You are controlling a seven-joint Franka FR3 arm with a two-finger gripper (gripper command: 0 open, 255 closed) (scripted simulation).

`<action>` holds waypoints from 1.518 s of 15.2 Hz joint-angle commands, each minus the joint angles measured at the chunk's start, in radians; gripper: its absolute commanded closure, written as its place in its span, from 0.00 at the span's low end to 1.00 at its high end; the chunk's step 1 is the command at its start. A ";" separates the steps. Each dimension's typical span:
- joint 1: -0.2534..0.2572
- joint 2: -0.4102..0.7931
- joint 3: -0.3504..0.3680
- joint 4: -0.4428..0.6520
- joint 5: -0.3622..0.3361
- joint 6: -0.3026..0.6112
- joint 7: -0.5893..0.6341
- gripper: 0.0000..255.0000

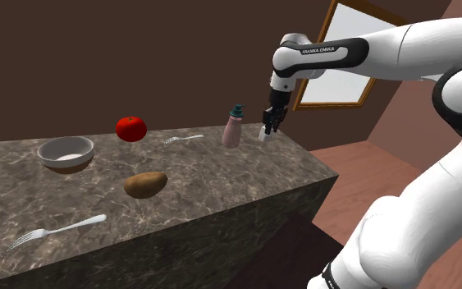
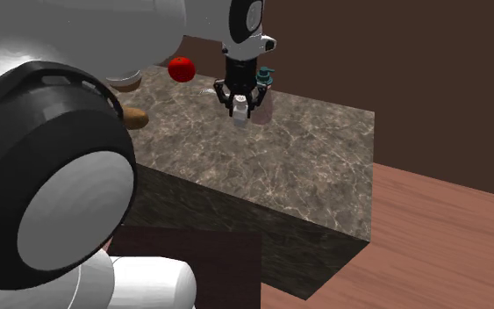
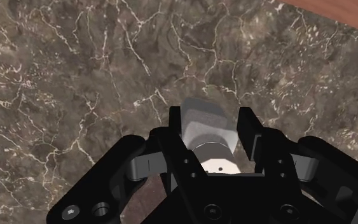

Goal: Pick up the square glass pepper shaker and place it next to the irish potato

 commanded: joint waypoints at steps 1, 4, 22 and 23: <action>0.022 -0.005 0.030 -0.006 0.008 -0.001 0.052 1.00; 0.054 0.003 0.072 0.000 0.024 0.001 0.120 1.00; 0.242 0.229 0.278 0.254 0.116 -0.022 0.486 1.00; 0.252 0.249 0.287 0.280 0.119 -0.026 0.505 1.00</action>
